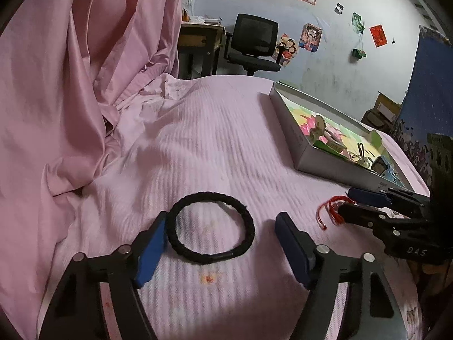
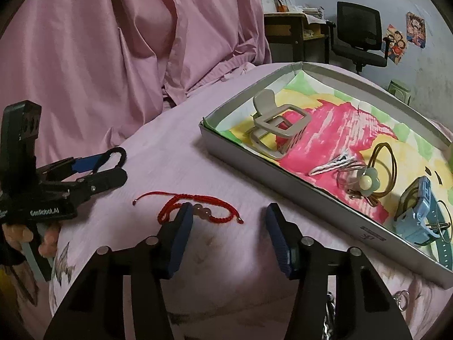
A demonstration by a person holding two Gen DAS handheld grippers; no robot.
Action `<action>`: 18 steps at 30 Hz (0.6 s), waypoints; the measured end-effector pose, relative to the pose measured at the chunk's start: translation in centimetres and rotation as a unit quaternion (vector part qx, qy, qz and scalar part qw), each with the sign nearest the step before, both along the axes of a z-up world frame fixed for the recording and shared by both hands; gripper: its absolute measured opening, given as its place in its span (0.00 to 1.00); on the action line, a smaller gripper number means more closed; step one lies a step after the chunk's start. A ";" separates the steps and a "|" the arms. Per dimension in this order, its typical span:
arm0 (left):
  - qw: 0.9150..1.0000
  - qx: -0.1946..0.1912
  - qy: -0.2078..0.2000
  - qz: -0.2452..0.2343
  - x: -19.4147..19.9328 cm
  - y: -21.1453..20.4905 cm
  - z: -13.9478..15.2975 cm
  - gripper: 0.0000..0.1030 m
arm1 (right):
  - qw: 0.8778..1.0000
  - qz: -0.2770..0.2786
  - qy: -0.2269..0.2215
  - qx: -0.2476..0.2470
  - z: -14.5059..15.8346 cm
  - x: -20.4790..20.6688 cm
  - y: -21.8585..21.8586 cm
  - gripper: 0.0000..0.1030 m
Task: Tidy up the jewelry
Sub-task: 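Grasp the black hair tie with the left tool while the right tool grasps the red bead bracelet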
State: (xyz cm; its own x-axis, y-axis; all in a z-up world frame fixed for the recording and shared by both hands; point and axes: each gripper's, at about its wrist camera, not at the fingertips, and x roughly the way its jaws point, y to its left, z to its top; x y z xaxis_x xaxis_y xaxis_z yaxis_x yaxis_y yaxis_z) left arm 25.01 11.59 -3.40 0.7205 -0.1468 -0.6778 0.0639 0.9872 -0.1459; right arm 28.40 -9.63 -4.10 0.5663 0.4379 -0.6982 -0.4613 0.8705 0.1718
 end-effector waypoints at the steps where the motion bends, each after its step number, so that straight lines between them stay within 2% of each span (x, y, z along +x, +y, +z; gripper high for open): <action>1: 1.000 0.001 0.000 -0.001 0.0 0.0 0.0 0.65 | 1.000 0.000 0.001 -0.003 0.0 0.0 0.3 0.43; 9: 1.000 0.016 -0.004 -0.009 -0.2 -0.6 0.1 0.44 | 1.000 0.005 0.002 -0.006 0.2 0.0 1.5 0.14; 11: 1.000 0.022 -0.005 -0.014 -0.3 -1.0 0.2 0.36 | 1.000 0.004 0.002 -0.006 0.2 0.0 1.5 0.10; 15: 0.999 0.042 -0.007 -0.023 -0.5 -2.0 0.2 0.27 | 1.000 -0.002 0.002 -0.001 0.2 -0.3 1.3 0.10; 18: 0.998 0.046 -0.008 -0.032 -0.6 -2.4 0.3 0.15 | 1.000 -0.008 0.000 0.005 0.3 -0.5 1.2 0.09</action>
State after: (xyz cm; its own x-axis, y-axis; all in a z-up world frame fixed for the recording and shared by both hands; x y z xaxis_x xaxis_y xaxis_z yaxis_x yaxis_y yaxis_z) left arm 24.44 9.14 -3.09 0.7230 -0.1300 -0.6785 0.1282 0.9903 -0.0532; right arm 27.87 -8.46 -3.84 0.5728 0.4365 -0.6938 -0.4477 0.8756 0.1813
